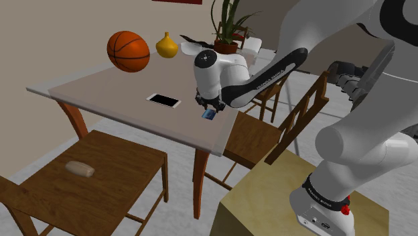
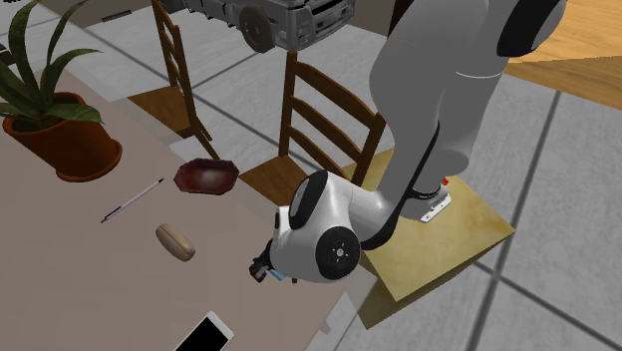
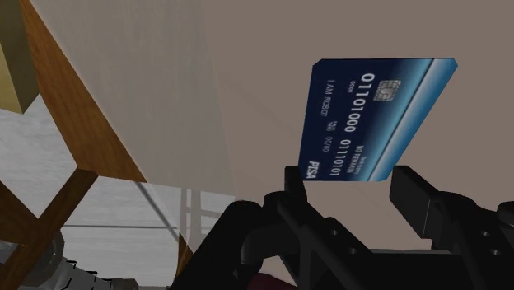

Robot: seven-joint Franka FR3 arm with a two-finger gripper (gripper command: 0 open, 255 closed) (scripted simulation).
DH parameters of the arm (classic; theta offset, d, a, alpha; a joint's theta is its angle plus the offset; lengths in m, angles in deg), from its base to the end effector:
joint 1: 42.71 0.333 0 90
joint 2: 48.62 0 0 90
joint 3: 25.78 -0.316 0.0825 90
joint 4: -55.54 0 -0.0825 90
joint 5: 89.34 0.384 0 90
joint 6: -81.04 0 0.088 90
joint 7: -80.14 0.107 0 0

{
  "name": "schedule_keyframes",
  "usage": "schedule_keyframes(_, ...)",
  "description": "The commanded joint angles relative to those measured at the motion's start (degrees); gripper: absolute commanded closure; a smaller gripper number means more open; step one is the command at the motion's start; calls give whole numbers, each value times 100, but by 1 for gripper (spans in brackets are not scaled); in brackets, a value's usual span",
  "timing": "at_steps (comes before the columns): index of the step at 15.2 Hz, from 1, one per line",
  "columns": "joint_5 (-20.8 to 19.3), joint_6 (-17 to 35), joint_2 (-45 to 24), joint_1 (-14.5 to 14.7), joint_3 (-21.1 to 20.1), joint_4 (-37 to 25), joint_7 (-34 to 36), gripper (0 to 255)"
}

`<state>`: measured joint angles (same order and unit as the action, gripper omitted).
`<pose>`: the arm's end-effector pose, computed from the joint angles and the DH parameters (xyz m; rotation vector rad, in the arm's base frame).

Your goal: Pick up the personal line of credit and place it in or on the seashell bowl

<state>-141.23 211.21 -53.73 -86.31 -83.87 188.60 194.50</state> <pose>0.4970 0.1084 0.3173 2.3356 -1.4455 0.6990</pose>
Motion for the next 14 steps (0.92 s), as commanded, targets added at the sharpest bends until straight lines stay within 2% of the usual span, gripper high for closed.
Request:
schedule_keyframes(1, 0, 0, 0, -1, 1, 1, 0, 255)
schedule_keyframes(7, -2, -1, -2, 0, 1, 0, 1, 255)
schedule_keyframes(14, 954, 50, 734, -96, -51, -30, -812, 255)
